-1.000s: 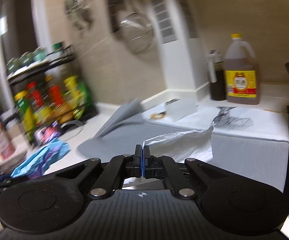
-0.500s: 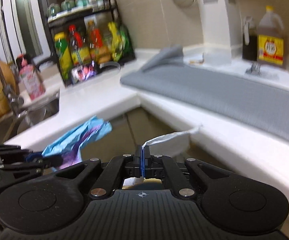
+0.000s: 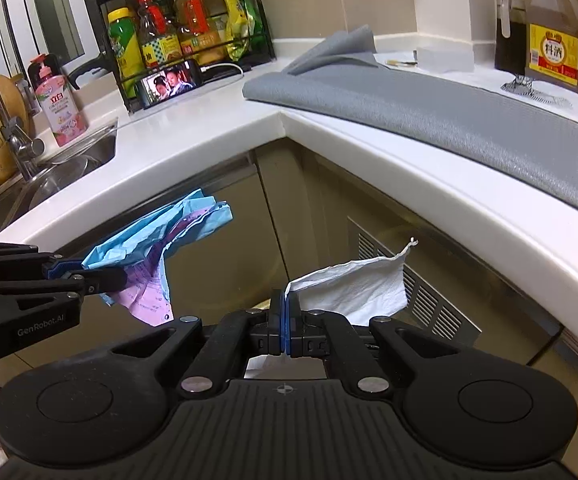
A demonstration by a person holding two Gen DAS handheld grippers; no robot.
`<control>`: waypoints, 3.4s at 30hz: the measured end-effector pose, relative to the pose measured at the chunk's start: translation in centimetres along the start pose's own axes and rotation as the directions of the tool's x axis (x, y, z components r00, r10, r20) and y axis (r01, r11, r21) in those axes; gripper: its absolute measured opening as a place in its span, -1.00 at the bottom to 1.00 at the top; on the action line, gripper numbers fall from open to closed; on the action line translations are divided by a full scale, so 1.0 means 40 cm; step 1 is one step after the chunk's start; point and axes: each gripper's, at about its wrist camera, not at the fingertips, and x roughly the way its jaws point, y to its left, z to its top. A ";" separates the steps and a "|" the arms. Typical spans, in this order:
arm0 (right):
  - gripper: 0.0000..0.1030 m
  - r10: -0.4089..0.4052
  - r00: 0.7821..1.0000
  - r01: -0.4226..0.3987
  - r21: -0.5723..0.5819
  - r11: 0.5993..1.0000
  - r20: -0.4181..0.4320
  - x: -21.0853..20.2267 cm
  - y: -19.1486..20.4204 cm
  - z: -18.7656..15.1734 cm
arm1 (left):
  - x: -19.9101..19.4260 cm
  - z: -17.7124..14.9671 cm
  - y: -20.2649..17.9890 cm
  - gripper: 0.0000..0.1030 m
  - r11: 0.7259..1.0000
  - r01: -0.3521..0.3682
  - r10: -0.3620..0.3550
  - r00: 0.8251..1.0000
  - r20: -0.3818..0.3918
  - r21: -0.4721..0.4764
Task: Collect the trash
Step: 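Carry the gloves and tissue down toward the blue bin with both tools, then lower the blue gloves and white tissue over the bin opening with both tools, then open the left tool over the bin while the right tool releases the tissue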
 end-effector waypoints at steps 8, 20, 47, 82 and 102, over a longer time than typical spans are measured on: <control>-0.99 0.003 1.000 -0.003 0.007 1.000 -0.022 0.008 -0.005 0.005 | 0.016 0.001 0.000 -0.73 1.000 0.015 -0.015 1.000 -0.015 0.013; -0.99 -0.005 0.997 0.007 0.025 1.000 -0.075 0.044 -0.011 0.008 | 0.050 -0.010 0.014 -0.73 1.000 0.029 -0.030 0.998 -0.054 -0.009; -0.99 -0.021 0.981 0.018 -0.013 1.000 -0.195 0.140 0.027 0.023 | 0.171 0.006 -0.001 -0.73 1.000 0.030 -0.030 0.987 -0.160 0.001; -0.99 -0.049 0.920 0.035 -0.044 0.998 -0.390 0.429 0.010 -0.010 | 0.469 -0.057 -0.003 -0.73 0.999 0.031 -0.032 0.920 -0.392 -0.010; -0.98 -0.096 0.858 0.082 -0.049 0.995 -0.505 0.566 -0.016 -0.080 | 0.640 -0.135 -0.001 -0.73 0.999 0.050 -0.044 0.843 -0.535 -0.004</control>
